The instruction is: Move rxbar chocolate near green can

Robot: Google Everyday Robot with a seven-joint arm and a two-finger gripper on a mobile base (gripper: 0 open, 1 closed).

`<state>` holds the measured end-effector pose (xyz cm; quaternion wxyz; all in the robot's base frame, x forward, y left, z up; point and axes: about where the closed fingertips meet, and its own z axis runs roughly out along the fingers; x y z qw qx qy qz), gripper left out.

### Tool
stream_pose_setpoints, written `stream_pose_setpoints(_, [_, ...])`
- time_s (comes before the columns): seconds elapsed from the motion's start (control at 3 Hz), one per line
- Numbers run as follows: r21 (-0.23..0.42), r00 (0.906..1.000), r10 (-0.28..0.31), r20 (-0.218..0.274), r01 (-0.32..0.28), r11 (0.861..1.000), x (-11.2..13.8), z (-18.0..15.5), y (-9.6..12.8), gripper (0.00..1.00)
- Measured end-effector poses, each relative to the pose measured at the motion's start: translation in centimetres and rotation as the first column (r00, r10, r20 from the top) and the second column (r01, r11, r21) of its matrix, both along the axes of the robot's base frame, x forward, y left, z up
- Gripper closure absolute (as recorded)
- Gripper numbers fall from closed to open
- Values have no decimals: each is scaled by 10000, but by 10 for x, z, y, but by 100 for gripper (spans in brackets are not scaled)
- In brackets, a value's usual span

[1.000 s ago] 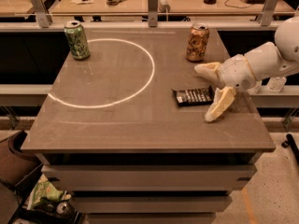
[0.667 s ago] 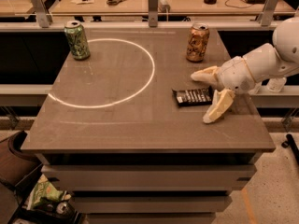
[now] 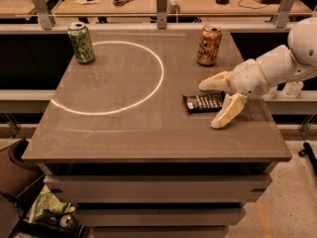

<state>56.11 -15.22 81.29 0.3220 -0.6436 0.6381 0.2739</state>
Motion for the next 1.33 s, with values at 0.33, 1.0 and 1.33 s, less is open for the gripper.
stream_pose_setpoints(0.33, [0,10000,0,0,0,10000,0,3,0,86])
stream_pose_setpoints(1.0, [0,10000,1,-1,-1,10000,0,8,0,100])
stream_pose_setpoints(1.33, [-373,9998,-97,147,102,9993,11,26,1,100])
